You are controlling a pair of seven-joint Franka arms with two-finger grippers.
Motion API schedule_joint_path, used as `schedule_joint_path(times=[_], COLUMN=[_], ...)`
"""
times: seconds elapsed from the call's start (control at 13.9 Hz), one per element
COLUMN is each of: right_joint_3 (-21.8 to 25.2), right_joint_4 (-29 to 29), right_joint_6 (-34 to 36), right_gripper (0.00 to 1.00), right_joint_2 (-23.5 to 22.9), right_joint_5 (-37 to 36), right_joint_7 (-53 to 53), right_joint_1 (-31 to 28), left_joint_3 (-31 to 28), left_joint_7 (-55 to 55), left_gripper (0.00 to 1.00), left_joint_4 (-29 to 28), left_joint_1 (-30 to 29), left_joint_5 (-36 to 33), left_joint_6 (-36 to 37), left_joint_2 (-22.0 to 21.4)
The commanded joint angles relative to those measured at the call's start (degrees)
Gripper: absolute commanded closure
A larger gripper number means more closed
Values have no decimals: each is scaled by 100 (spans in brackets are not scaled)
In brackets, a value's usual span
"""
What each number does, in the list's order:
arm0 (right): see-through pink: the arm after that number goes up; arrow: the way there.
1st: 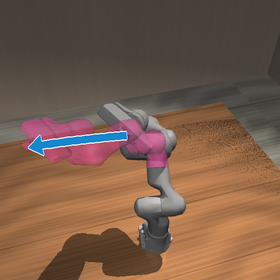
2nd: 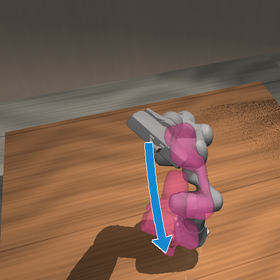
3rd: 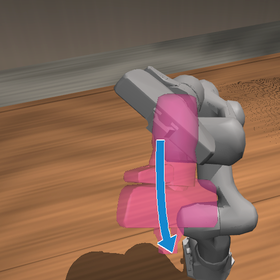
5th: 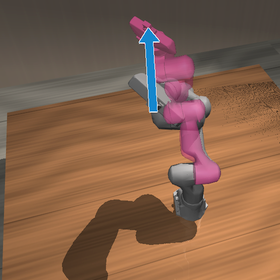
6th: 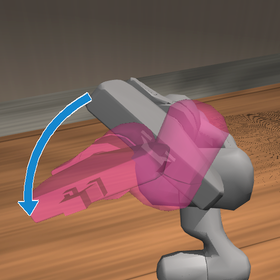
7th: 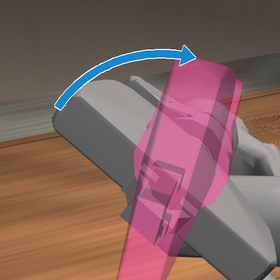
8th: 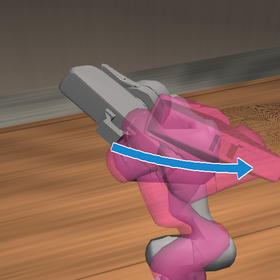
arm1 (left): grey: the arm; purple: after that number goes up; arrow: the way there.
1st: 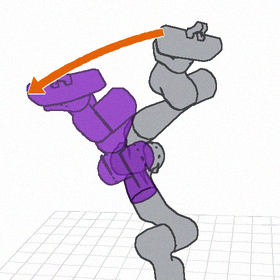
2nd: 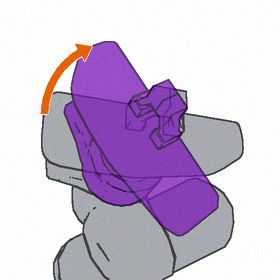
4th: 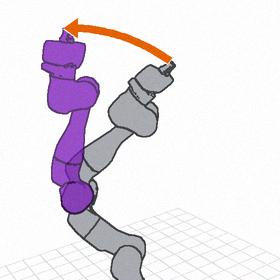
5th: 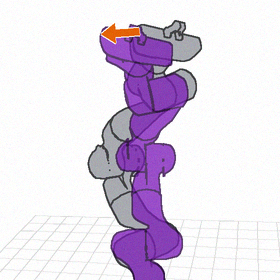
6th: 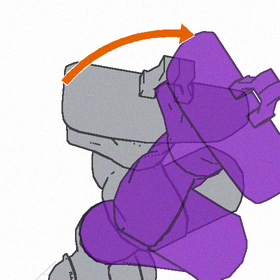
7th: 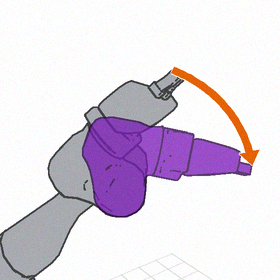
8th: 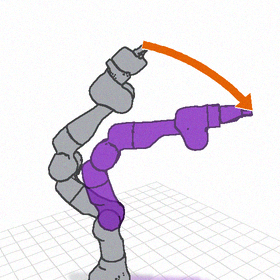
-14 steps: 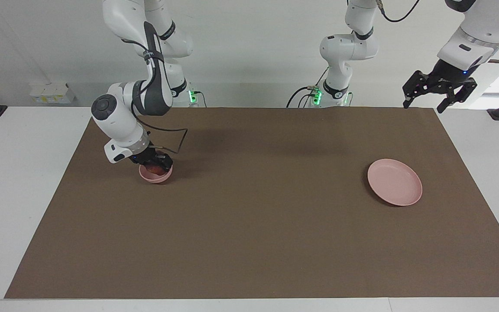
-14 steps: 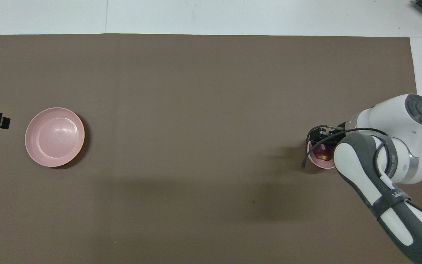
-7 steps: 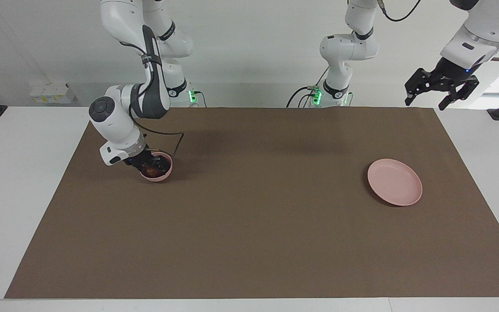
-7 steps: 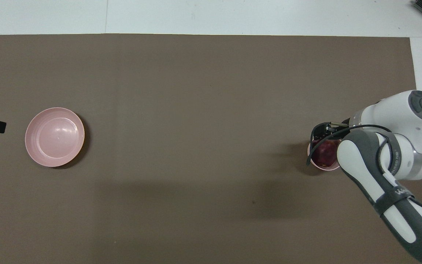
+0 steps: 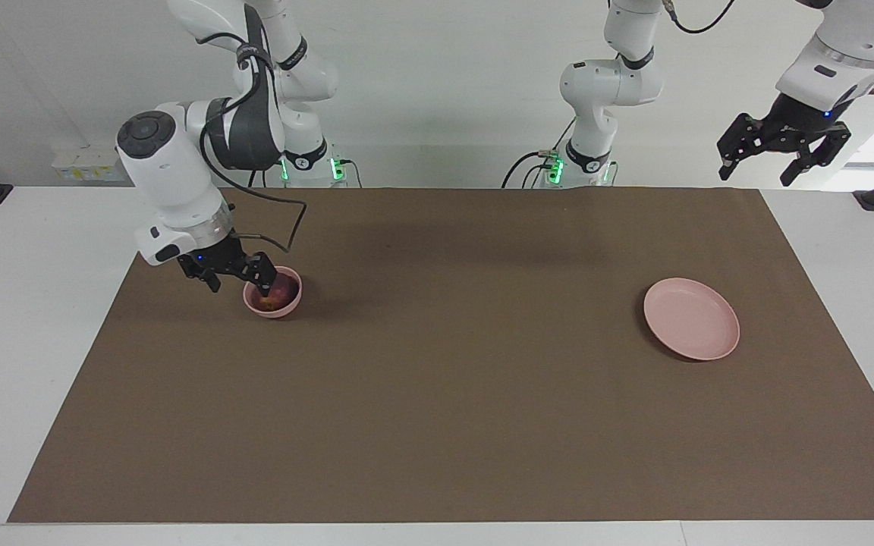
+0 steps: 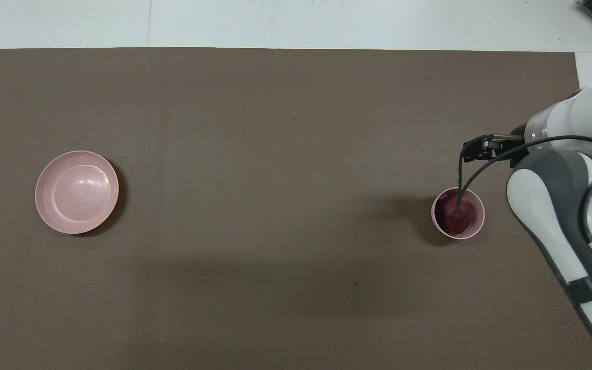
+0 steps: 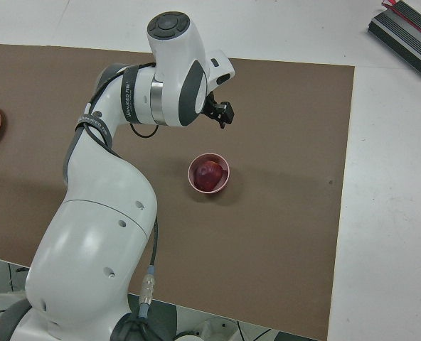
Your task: Move apple from plate to bowl
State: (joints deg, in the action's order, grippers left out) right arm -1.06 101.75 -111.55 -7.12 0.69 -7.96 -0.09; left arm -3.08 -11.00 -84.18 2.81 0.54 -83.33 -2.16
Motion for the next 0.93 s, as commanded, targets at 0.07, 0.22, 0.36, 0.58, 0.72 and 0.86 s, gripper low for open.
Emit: schedule_joint_path(times=[0.07,0.22,0.36,0.58,0.72,0.86], right_joint_3=[-17,0,35,27,18,18], right_joint_4=[-970,-1305,-1569,-1676,-1492,-1491], right_joint_6=[834,1310,1906,2182,2173,2182], right_gripper=[0,0,0,0,0,0], right_joint_2=[44,132,141,429,563,572], right_joint_5=[-113,-87,-34,-60,-78,-96], right_joint_7=[532,541,489,445,471,463], right_joint_1=[-70,-106,-106,-106,-114,-97], left_joint_3=[-87,-78,-87,-87,-87,-87], left_joint_7=[19,19,19,19,19,19], left_gripper=[0,0,0,0,0,0], left_joint_4=[42,42,42,42,42,42], left_joint_1=[106,115,106,115,106,115], left_joint_5=[-107,-107,-107,-107,-107,-107], left_joint_6=[89,89,89,89,89,89], left_joint_2=[-47,-47,-47,-47,-47,-47])
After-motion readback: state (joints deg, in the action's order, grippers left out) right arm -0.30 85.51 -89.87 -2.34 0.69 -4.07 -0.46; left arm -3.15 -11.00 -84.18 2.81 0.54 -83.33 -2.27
